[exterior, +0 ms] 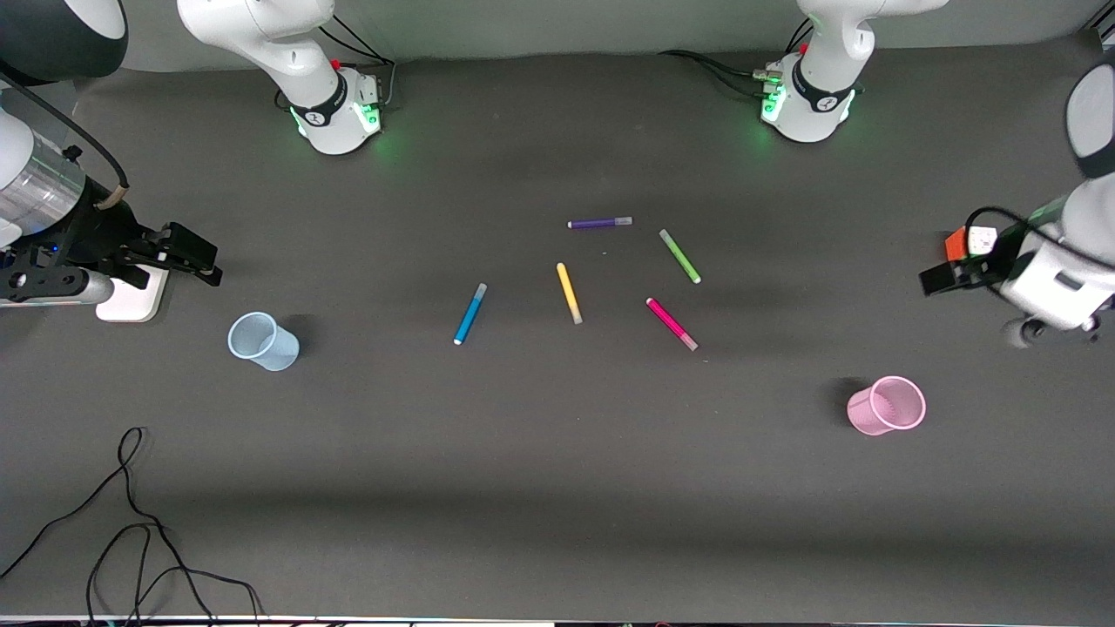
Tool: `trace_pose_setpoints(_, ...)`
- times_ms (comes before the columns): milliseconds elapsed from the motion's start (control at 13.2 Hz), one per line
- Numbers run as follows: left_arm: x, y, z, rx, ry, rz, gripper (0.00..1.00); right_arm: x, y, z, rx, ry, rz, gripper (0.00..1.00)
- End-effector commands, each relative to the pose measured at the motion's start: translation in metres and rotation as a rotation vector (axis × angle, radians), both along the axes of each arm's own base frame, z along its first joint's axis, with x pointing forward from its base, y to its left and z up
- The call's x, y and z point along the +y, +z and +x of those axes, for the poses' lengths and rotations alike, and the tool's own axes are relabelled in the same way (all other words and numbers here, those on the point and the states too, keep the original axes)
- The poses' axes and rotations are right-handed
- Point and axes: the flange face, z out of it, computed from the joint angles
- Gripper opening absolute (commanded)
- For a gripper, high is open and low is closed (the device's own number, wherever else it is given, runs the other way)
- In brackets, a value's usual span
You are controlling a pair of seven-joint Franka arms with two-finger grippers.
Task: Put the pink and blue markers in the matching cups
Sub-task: 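Reach the right gripper to the blue marker while the left gripper reaches the pink marker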
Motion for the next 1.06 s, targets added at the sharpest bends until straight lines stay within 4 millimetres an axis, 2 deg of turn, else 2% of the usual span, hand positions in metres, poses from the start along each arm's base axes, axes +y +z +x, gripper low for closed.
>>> trace_pose_setpoints(0,0.008,0.022,-0.032,-0.026,-0.034,0.034,1.00,0.000,-0.004,0.001,0.010,0.010,-0.022,1.00)
trace_pose_setpoints(152,-0.001,0.025,-0.034,-0.024,-0.041,0.036,1.00,0.008,-0.020,0.005,0.040,0.018,-0.030,1.00)
trace_pose_setpoints(228,0.000,0.024,-0.033,-0.026,-0.038,0.036,1.00,0.014,-0.039,0.012,0.074,0.016,-0.028,1.00)
trace_pose_setpoints(380,-0.007,0.016,-0.029,-0.001,-0.038,0.033,1.00,0.048,-0.092,0.024,0.172,0.030,0.010,1.00)
trace_pose_setpoints(532,-0.050,-0.003,-0.025,0.039,-0.038,0.029,1.00,0.091,-0.169,0.034,0.319,0.006,0.063,1.00)
trace_pose_setpoints(759,-0.144,-0.054,-0.010,0.066,0.078,0.027,1.00,0.162,-0.261,0.032,0.452,-0.083,0.054,1.00)
trace_pose_setpoints(911,-0.194,-0.104,0.003,0.050,0.167,0.020,1.00,0.186,-0.336,0.029,0.548,-0.172,0.086,1.00)
trace_pose_setpoints(987,-0.207,-0.134,0.010,0.058,0.224,0.018,1.00,0.192,-0.367,0.027,0.574,-0.186,0.092,1.00)
